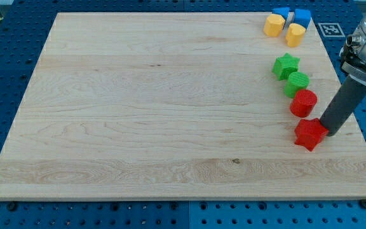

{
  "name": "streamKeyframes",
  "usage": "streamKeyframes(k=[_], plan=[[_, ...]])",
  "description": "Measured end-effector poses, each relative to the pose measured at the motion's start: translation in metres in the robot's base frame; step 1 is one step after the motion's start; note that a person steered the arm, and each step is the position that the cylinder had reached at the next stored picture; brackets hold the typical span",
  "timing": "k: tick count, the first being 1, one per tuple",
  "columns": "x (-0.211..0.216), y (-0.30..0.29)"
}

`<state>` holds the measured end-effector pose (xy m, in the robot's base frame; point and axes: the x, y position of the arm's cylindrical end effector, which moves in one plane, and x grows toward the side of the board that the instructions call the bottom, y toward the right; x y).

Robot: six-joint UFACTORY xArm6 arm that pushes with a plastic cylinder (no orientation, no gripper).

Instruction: Push the yellow heart below the yellow hexagon

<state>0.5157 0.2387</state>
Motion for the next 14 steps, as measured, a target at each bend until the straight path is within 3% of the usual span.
streamKeyframes(k=[2,4,8,10,12,14], plan=[[-0.05,0.015],[-0.145,0.015],[-0.197,-0.003],[-0.2,0.02],[-0.243,0.04],[-0.257,0.032]])
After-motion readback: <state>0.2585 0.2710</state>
